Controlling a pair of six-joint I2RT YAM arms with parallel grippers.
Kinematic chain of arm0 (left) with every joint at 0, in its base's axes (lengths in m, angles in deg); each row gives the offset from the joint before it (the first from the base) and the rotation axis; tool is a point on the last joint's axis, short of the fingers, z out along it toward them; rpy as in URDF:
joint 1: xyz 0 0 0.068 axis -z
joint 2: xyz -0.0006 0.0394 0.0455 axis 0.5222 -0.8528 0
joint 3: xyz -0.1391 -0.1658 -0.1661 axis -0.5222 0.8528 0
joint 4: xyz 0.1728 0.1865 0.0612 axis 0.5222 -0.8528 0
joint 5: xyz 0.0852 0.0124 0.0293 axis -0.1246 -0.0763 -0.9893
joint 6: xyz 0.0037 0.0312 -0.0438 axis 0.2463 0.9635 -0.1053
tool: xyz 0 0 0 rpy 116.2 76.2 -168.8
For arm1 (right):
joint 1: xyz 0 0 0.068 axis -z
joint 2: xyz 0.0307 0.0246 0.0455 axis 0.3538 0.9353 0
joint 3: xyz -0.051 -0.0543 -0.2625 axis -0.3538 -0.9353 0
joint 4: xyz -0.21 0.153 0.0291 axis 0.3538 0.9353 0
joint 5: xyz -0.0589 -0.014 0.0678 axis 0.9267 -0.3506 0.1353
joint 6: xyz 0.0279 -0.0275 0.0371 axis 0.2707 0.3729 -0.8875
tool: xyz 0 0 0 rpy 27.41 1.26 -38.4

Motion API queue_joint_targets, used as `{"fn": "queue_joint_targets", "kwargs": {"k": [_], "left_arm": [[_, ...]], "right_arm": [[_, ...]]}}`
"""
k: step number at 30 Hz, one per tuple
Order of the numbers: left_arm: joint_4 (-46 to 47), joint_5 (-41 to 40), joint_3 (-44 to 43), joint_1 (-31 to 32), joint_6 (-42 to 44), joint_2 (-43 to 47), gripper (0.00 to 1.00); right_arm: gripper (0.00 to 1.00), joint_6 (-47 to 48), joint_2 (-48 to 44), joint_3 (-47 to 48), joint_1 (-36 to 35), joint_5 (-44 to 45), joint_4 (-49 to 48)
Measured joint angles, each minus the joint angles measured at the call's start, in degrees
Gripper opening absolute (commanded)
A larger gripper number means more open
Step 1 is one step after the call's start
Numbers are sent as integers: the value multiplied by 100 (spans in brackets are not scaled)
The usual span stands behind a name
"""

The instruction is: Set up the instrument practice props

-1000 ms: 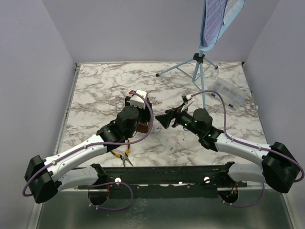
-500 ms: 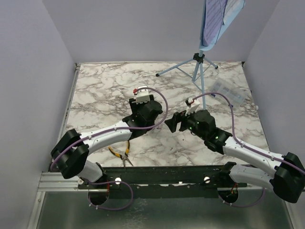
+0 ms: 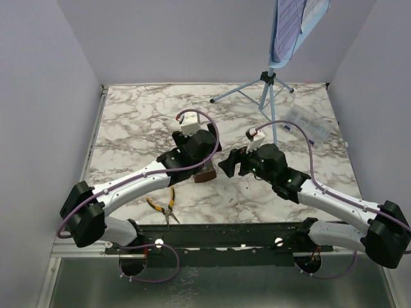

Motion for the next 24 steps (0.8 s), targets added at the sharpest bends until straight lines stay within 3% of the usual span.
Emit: {"fn": "queue_joint_targets", "kwargs": {"k": [4, 10, 15, 17, 20, 24], "left_arm": [[-214, 313, -90, -17, 59, 380, 97], [-667, 820, -463, -262, 922, 1202, 99], [-861, 1145, -741, -1241, 1720, 1700, 99], [-949, 1255, -741, -1679, 1915, 1749, 99], [-1051, 1351, -732, -2173, 2166, 1753, 99], [-1078, 1403, -527, -2363, 2297, 1869, 99]], "right_arm": [[99, -201, 227, 162, -170, -20, 11], [99, -538, 822, 632, -990, 479, -50], [99, -935, 1829, 1738, -1344, 1624, 498], [98, -1043, 2063, 2011, -1370, 2013, 695], [84, -1086, 2371, 2277, -1384, 2417, 852], [84, -1016, 2717, 2439, -1390, 2566, 890]]}}
